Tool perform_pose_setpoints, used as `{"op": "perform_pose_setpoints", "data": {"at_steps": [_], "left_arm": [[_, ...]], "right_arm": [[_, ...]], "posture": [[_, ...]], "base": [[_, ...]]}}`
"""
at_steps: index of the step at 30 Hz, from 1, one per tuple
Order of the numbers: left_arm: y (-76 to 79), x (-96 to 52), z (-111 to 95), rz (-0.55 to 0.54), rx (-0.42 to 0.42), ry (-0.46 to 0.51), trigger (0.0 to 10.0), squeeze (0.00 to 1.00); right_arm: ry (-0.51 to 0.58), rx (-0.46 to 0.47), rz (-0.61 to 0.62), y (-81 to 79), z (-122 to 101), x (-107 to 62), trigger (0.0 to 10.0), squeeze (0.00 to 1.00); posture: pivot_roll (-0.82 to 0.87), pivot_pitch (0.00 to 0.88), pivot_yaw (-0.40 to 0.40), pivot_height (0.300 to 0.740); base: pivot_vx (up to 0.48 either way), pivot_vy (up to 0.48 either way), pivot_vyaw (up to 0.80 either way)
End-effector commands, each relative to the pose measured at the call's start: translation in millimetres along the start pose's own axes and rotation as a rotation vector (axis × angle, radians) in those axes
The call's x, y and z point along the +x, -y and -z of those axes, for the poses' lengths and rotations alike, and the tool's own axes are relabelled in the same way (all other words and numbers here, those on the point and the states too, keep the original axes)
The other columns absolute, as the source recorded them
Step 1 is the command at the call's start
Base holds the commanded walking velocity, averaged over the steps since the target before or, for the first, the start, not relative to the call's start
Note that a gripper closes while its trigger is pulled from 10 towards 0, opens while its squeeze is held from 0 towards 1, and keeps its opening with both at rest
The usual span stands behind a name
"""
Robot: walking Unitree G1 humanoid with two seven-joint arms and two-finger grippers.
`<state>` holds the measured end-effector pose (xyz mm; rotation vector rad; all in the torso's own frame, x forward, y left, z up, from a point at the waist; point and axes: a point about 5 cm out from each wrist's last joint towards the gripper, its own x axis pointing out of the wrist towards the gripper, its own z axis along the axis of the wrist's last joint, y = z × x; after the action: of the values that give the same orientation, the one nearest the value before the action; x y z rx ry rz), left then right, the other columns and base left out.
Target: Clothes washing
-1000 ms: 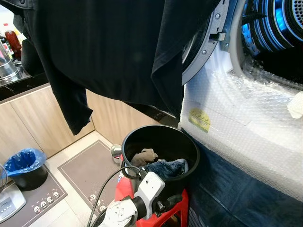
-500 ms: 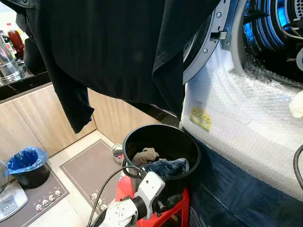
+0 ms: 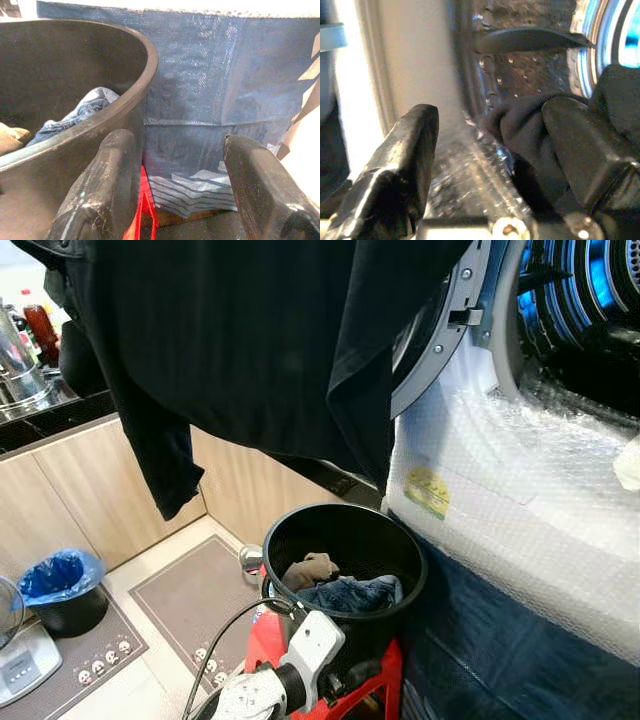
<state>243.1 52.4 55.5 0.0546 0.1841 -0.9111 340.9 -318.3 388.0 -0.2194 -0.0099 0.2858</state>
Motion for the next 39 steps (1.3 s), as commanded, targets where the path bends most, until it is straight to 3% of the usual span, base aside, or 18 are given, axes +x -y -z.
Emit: {"op": "perform_pose_setpoints", "data": {"at_steps": [1,9,10,19,24,30,39], "left_arm": [[-0.4,-0.8,-1,0.011,0.019,-0.005,10.0,0.0],[0.0,-2.5,1,0.033,0.024,-0.016,10.0,0.0],[0.2,-2.5,1,0.038,0.026,-0.019,10.0,0.0],[0.4,-1.1,0,0.063,0.032,-0.026,10.0,0.0],[0.9,-0.6,1,0.072,0.026,-0.028,10.0,0.0],[0.5,1.0,0,0.078,0.029,-0.027,10.0,0.0],[-0.5,1.9,-1,0.072,0.033,-0.027,10.0,0.0]], "right_arm": [[0.025,-0.014,-0.031,-1.6,-8,-11.6,10.0,0.0],[-0.039,-0.068,-0.115,-14.9,2,-47.6,10.0,0.0],[-0.081,-0.081,-0.107,-16.4,8,-58.6,10.0,0.0],[-0.159,-0.14,-0.006,-20.5,12,-96.2,10.0,0.0],[-0.203,-0.155,-0.004,-24.9,20,-108.3,10.0,0.0],[-0.248,-0.171,-0.007,-32.2,32,-107.6,10.0,0.0],[-0.232,-0.139,-0.055,-48.4,40,-85.2,10.0,0.0]], "posture": [[-0.12,0.0,0.017,0.74],[-0.16,0.0,0.034,0.74],[-0.17,0.0,0.038,0.74],[-0.21,0.0,0.057,0.74],[-0.22,0.0,0.059,0.74],[-0.23,0.0,0.064,0.74],[-0.21,0.0,0.057,0.74]], "base": [[0.0,0.0,0.0],[0.0,0.0,0.0],[0.0,0.0,0.0],[0.0,0.0,0.0],[0.0,0.0,0.0],[0.0,0.0,0.0],[0.0,0.0,0.0]]}}
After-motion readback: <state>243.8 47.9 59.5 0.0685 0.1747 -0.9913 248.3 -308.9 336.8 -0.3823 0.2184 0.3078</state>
